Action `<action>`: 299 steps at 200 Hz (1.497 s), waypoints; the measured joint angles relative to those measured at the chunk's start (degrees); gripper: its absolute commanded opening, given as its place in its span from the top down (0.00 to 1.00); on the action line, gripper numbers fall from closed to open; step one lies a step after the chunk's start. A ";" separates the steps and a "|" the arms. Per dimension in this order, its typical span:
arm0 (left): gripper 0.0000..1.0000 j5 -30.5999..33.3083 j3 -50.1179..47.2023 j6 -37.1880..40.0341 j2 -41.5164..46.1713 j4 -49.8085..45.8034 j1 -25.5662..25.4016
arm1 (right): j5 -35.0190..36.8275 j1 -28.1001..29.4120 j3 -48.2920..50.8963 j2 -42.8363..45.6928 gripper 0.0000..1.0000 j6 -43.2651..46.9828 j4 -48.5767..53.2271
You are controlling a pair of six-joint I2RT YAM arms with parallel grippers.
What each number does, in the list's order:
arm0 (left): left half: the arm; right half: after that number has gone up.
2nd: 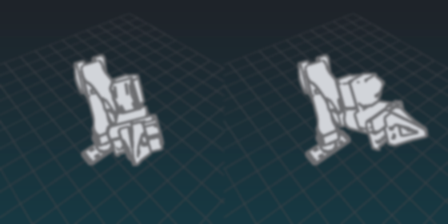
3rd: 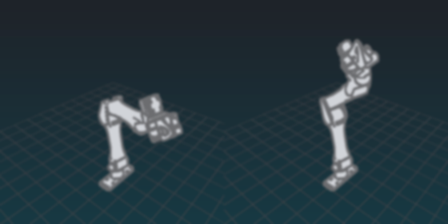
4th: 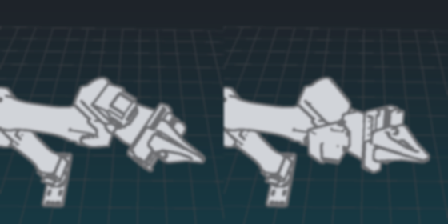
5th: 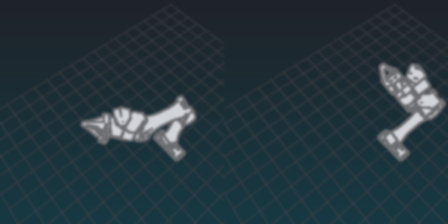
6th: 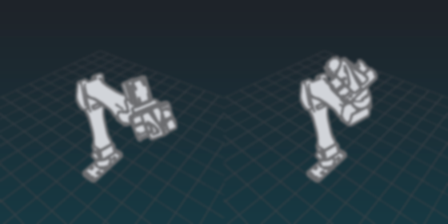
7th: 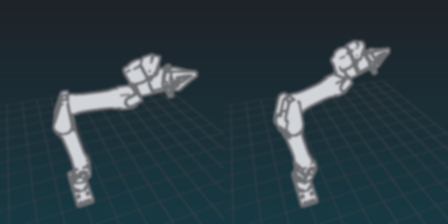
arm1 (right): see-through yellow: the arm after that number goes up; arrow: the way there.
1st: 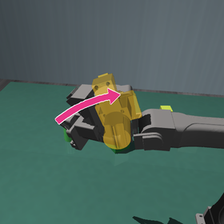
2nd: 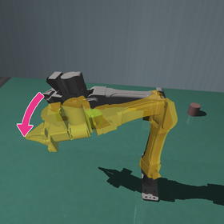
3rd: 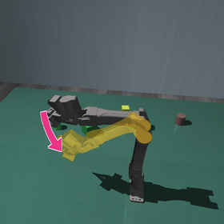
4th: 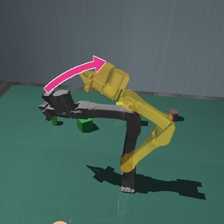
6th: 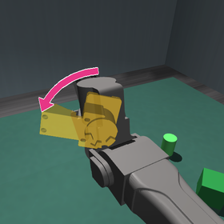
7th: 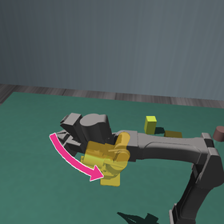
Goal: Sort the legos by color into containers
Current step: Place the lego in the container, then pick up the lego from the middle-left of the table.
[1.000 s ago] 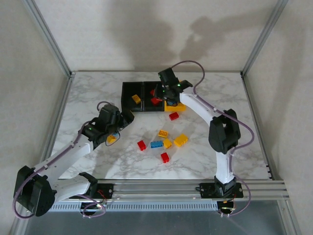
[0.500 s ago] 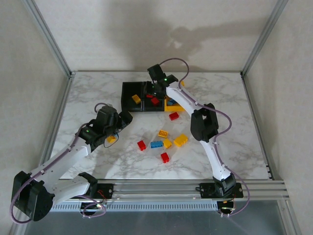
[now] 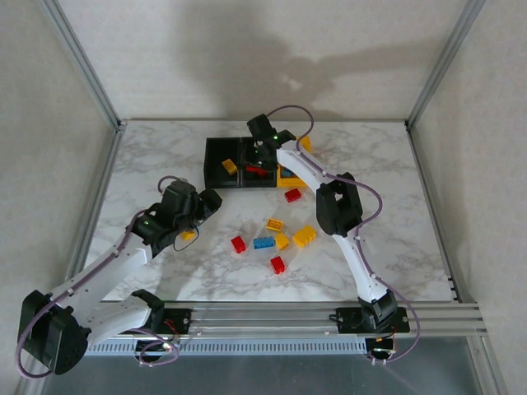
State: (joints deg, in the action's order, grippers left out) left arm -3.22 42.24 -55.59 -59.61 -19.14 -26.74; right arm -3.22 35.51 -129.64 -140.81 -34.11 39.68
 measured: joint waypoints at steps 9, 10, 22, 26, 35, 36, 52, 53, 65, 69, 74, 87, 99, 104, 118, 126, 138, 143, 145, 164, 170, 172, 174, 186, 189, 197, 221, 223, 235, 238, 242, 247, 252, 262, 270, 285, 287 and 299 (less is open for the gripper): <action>0.27 0.00 -0.07 -0.02 -0.02 0.00 0.00 | 0.00 -0.02 0.00 0.00 0.56 -0.17 -0.02; 0.27 -0.02 -0.07 -0.02 -0.02 -0.02 0.02 | 0.00 -0.02 0.00 0.00 0.56 -0.15 -0.02; 0.27 -0.02 -0.07 -0.02 -0.04 0.02 0.00 | 0.00 -0.02 0.00 0.00 0.54 -0.17 -0.02; 0.27 0.00 -0.07 -0.02 -0.04 0.00 0.00 | 0.00 -0.02 0.00 0.00 0.53 -0.15 -0.02; 0.27 0.00 -0.07 -0.02 -0.04 0.00 0.00 | 0.02 -0.02 0.00 0.00 0.53 -0.13 -0.02; 0.27 0.00 -0.07 -0.02 -0.04 0.00 0.00 | 0.04 -0.02 0.00 0.00 0.53 -0.20 -0.02; 0.27 0.00 -0.07 -0.02 -0.04 0.00 0.00 | 0.13 -0.02 0.02 0.00 0.53 -0.15 -0.04; 0.27 0.00 -0.07 -0.02 -0.04 0.02 0.00 | 0.13 -0.02 0.02 0.00 0.53 -0.17 -0.04; 0.26 -0.02 -0.09 0.00 -0.04 0.02 0.00 | 0.17 0.00 0.39 0.17 0.52 -0.13 -0.37; 0.26 -0.02 -0.11 0.00 -0.04 0.02 0.00 | 0.20 0.00 0.68 0.31 0.52 -0.13 -0.55; 0.26 -0.02 -0.15 0.00 -0.04 0.04 0.00 | 0.22 0.00 1.18 0.63 0.52 -0.07 -0.72; 0.26 -0.04 -0.39 0.00 -0.11 0.07 0.00 | 0.55 0.00 3.15 2.12 0.50 0.22 -1.05; 0.26 -0.07 -0.74 0.02 -0.22 0.04 0.00 | 0.72 0.00 5.88 4.59 0.48 0.55 -1.46; 0.26 -0.07 -0.83 0.02 -0.31 0.00 0.00 | 0.81 0.00 7.10 5.84 0.48 0.61 -1.55; 0.26 -0.17 -0.92 0.07 -0.81 0.02 0.00 | 1.36 0.04 10.97 10.19 0.48 1.22 -2.47; 0.26 -0.28 -0.92 0.13 -1.07 0.00 0.00 | 1.70 0.07 13.14 12.85 0.48 1.64 -3.06; 0.26 -0.48 -0.92 0.37 -1.38 0.00 0.00 | 1.88 0.07 16.92 17.42 0.47 2.27 -4.44; 0.26 -0.55 -0.92 0.48 -1.49 0.00 0.00 | 1.90 0.13 18.62 19.37 0.47 2.56 -5.07; 0.26 -0.57 -0.92 0.55 -1.53 -0.02 0.00 | 1.95 0.15 19.39 20.26 0.47 2.78 -5.33; 0.26 -0.92 -0.92 1.20 -1.77 -0.07 -0.04 | 1.92 0.28 26.01 27.34 0.48 3.98 -7.41; 0.26 -0.98 -0.92 1.40 -1.90 -0.11 -0.07 | 1.95 0.37 28.33 29.57 0.48 4.37 -7.98; 0.26 -1.07 -0.92 1.40 -1.97 -0.13 -0.09 | 1.92 0.39 29.07 30.27 0.48 4.55 -8.13; 0.26 -1.11 -0.92 1.46 -2.01 -0.15 -0.11 | 1.88 0.39 29.81 30.91 0.48 4.61 -8.22; 0.26 -1.40 -0.92 1.79 -2.43 -0.42 -0.33 | 1.92 0.44 34.14 34.60 0.48 5.38 -8.98; 0.26 -1.44 -0.92 1.84 -2.51 -0.46 -0.39 | 1.90 0.44 35.21 35.32 0.47 5.51 -9.14; 0.26 -1.55 -0.92 2.01 -2.84 -0.57 -0.59 | 1.92 0.44 38.05 37.35 0.46 6.03 -9.33; 0.26 -1.46 -0.90 2.86 -4.33 -1.29 -1.51 | 1.77 0.46 47.39 42.38 0.43 7.19 -11.06; 0.26 -1.42 -0.90 2.89 -4.48 -1.40 -1.64 | 1.64 0.46 47.95 42.62 0.43 7.26 -11.15; 0.26 -1.01 -0.90 3.08 -5.55 -2.19 -2.27 | 1.51 0.50 52.15 44.65 0.43 7.61 -11.61; 0.26 -0.83 -0.90 3.06 -5.77 -2.40 -2.43 | 1.44 0.50 53.29 45.20 0.43 7.76 -11.65; 0.26 -0.57 -0.90 3.08 -6.03 -2.67 -2.60 | 1.44 0.52 54.31 45.77 0.43 7.78 -11.82; 0.26 -0.31 -0.90 3.06 -6.19 -3.06 -2.80 | 1.40 0.52 55.67 46.45 0.43 7.82 -11.93; 0.26 0.07 -0.90 3.02 -6.27 -3.52 -2.93 | 1.40 0.55 56.94 47.08 0.43 7.85 -12.17; 0.27 0.98 -0.81 2.82 -6.27 -4.35 -3.08 | 1.16 0.55 58.90 48.26 0.44 7.85 -12.52; 0.28 2.03 -0.68 2.62 -6.27 -5.22 -3.08 | 0.94 0.55 59.98 48.96 0.44 7.82 -12.92; 0.29 4.59 -0.35 1.86 -6.27 -7.63 -3.06 | 0.42 0.55 61.59 50.18 0.44 7.80 -13.86; 0.29 4.96 -0.31 1.73 -6.27 -7.98 -3.06 | 0.37 0.55 61.70 50.29 0.44 7.80 -14.01; 0.30 6.97 -0.26 1.22 -6.25 -9.92 -2.82 | 0.13 0.55 62.62 51.08 0.44 7.78 -14.60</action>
State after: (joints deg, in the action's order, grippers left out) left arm 3.75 41.98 -54.37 -65.87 -29.06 -29.56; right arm -3.09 36.05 -67.02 -89.73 -26.33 25.08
